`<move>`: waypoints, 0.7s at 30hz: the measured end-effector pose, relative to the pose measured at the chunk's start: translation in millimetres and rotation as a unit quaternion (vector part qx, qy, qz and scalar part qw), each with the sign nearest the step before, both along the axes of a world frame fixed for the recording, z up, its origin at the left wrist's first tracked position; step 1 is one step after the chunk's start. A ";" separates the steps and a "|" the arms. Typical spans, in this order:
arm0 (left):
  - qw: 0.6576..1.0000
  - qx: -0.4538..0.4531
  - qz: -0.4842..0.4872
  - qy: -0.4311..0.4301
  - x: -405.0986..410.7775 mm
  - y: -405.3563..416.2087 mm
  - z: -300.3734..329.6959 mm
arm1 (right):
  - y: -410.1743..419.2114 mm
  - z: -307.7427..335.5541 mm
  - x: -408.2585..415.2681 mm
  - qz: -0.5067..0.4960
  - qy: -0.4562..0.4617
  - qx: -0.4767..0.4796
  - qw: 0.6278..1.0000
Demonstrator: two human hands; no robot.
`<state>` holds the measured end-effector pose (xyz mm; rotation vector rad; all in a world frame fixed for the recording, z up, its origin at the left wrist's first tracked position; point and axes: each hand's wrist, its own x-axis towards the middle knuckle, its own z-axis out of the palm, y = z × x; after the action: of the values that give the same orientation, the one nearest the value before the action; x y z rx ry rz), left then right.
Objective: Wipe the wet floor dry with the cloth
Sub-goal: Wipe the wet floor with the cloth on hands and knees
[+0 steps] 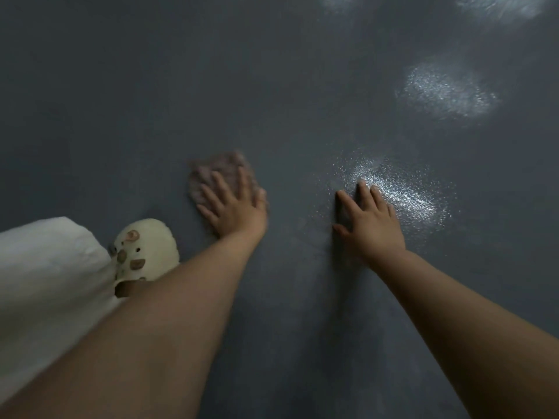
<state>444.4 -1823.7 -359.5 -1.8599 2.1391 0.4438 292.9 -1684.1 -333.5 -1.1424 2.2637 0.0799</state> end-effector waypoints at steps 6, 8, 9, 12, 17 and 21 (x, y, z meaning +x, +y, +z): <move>0.934 0.058 -0.352 0.006 -28.5 89.3 5.3 | 32.8 2.4 15.7 -0.128 0.047 0.007 0.991; 0.916 0.046 -0.399 -0.008 -22.9 75.8 5.1 | 40.0 -0.5 18.8 -0.133 0.053 0.014 0.990; 0.909 0.040 -0.416 -0.018 -18.3 64.9 4.9 | 41.3 -2.1 18.7 -0.127 0.056 0.012 0.990; 0.925 0.027 -0.377 -0.035 -1.0 26.1 2.6 | 42.0 -2.6 14.7 -0.116 0.062 0.006 0.991; 0.996 -0.003 -0.088 -0.008 44.2 -31.1 -3.4 | 44.8 -1.3 10.9 -0.113 0.050 0.003 0.992; 0.996 -0.020 0.083 0.016 52.1 -28.4 -5.2 | 46.9 -3.6 11.0 -0.101 0.048 0.014 0.994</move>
<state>496.6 -1852.0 -364.7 -2.0770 2.0347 0.4717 303.8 -1637.2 -337.1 -0.9057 2.4423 0.0868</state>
